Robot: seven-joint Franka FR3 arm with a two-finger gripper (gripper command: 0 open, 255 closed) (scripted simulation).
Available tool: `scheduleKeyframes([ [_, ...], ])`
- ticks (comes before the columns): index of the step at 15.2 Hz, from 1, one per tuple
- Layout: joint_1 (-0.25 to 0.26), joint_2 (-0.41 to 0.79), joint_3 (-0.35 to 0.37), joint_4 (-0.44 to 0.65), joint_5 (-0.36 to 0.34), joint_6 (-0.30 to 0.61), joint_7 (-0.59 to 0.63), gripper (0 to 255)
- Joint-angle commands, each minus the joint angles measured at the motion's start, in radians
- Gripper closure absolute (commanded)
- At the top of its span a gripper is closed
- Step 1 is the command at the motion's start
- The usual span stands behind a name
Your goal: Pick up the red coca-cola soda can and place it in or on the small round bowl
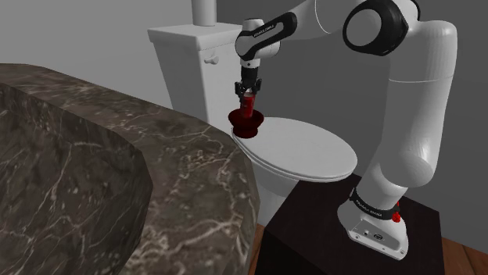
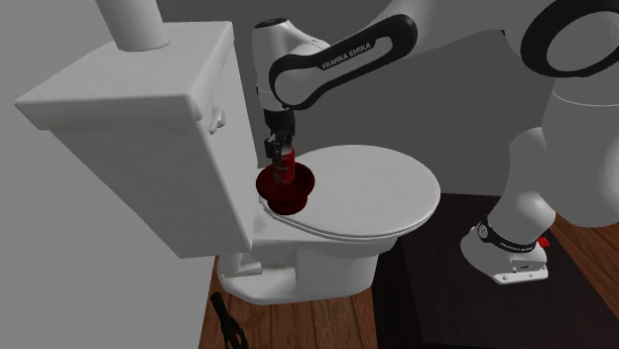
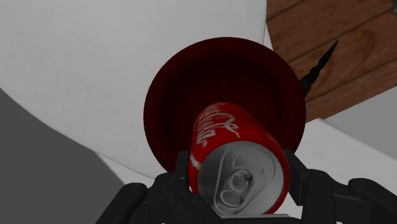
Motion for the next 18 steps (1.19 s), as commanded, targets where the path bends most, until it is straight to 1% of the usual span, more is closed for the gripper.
scheduleKeyframes([
  [1, 0.000, 0.000, 0.000, 0.000, 0.000, 0.000, 0.000, 0],
  [6, 0.000, 0.000, 0.000, 0.000, 0.000, 0.000, 0.000, 0],
  [10, 0.002, -0.036, -0.004, 0.080, -0.012, -0.114, 0.008, 0],
  [18, 0.002, -0.036, -0.004, 0.080, -0.012, -0.114, 0.008, 0],
])
